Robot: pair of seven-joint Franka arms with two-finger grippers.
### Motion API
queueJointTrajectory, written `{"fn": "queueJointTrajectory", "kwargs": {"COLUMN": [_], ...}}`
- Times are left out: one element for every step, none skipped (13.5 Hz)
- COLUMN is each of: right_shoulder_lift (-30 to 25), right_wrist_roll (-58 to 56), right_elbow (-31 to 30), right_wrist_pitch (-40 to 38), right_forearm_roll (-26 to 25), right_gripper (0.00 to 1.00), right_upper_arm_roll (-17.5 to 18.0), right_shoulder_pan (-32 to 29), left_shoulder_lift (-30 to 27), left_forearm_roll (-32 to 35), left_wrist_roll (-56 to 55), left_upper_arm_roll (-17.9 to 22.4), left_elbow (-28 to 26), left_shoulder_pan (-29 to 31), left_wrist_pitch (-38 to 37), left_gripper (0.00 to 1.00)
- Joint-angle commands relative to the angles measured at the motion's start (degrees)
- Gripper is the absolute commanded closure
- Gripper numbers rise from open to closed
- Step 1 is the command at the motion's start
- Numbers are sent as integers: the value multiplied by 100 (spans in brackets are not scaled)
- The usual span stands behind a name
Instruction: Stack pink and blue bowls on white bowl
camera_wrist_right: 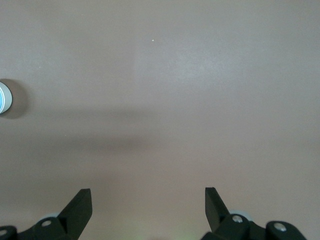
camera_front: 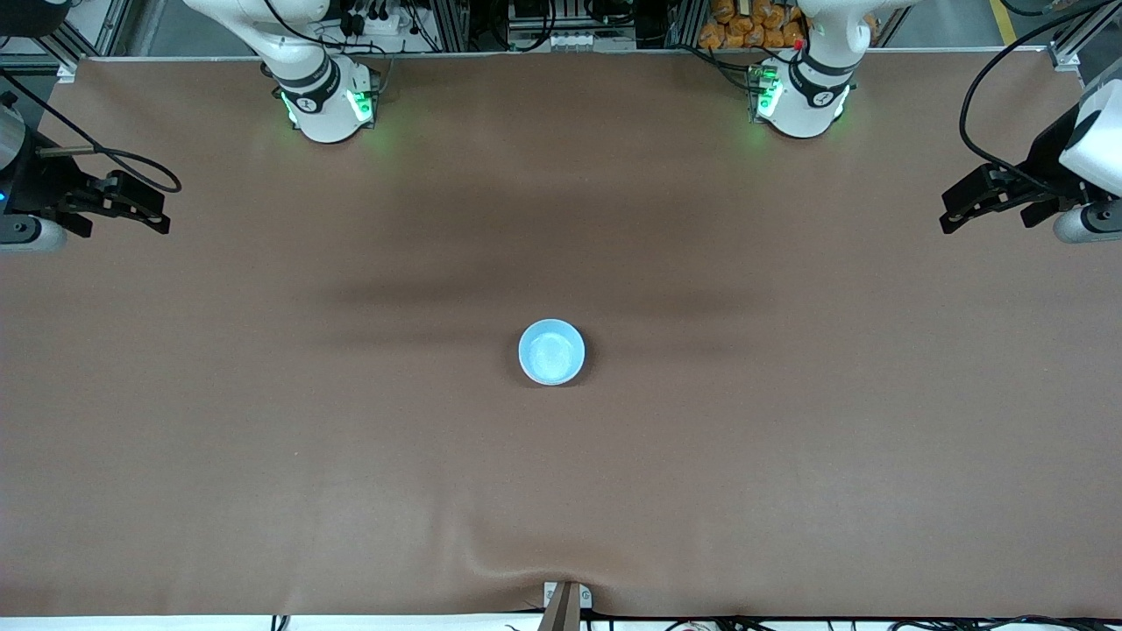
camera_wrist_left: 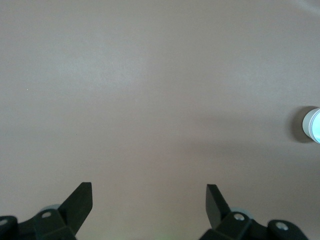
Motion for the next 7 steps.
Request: {"fn": "queueJointTrajectory", "kwargs": {"right_shoulder_lift": [71, 80, 71, 71, 71, 63, 71], "right_wrist_roll": [83, 74, 74, 74, 39, 21, 56], "right_elbow": [172, 172, 172, 163, 154, 154, 145], "right_wrist_pitch": [-113, -113, -113, -122, -130, -131, -131], "right_forearm_roll": [-48, -48, -48, -48, -48, -48, -48], "right_gripper": [0, 0, 0, 0, 0, 0, 0], "right_upper_arm_roll": [-6, -6, -6, -6, -32, -154, -652], "right_shoulder_pan": [33, 24, 15, 15, 7, 181, 661], "left_shoulder_lift": [-18, -18, -18, -18, -18, -18, -18], "left_forearm_roll": [-40, -32, -32, -32, -32, -32, -40], "left_wrist_roll": [111, 111, 111, 111, 111, 111, 111], "left_upper_arm_roll": [-36, -27, -36, -27, -27, -27, -27], "left_elbow": [16, 16, 16, 16, 16, 16, 16], "left_shoulder_pan": [62, 62, 62, 62, 62, 62, 62], "left_wrist_pitch": [-69, -69, -69, -69, -69, -69, -69], "left_gripper": [0, 0, 0, 0, 0, 0, 0]}}
